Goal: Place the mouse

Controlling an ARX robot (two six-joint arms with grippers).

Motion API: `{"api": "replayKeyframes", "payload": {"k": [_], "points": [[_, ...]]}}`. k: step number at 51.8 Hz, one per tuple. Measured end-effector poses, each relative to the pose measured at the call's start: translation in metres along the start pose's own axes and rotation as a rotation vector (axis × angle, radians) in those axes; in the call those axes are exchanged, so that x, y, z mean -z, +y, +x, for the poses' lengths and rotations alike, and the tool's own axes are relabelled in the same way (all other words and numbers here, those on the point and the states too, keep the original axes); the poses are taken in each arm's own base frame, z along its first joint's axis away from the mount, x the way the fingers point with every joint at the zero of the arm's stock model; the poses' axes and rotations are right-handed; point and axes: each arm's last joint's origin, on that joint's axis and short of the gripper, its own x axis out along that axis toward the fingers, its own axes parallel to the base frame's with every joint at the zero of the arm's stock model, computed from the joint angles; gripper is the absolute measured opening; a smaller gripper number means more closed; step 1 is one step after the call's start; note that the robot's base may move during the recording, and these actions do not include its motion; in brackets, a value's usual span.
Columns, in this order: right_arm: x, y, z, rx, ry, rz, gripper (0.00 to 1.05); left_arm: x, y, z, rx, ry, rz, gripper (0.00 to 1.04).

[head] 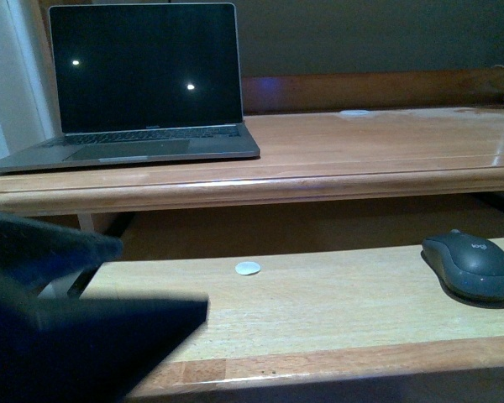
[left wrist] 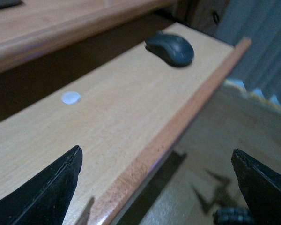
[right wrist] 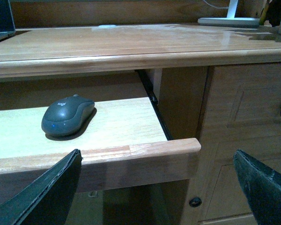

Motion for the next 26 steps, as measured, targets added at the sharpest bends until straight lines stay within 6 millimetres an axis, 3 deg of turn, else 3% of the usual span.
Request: {"api": "replayKeyframes", "payload": {"k": [9, 16, 21, 26], "points": [[0.0, 0.0, 0.0, 0.0, 0.0, 0.0, 0.97, -0.018, -0.005, -0.03, -0.352, -0.141, -0.215, 0.97], [0.0, 0.0, 0.0, 0.0, 0.0, 0.0, 0.97, 0.0, -0.014, -0.059, -0.635, -0.194, -0.313, 0.97], [0.0, 0.0, 0.0, 0.0, 0.0, 0.0, 0.97, 0.008, -0.025, -0.075, -0.706, -0.241, -0.329, 0.97], [0.0, 0.0, 0.0, 0.0, 0.0, 0.0, 0.97, 0.018, -0.037, -0.089, -0.853, -0.336, -0.213, 0.83]]}}
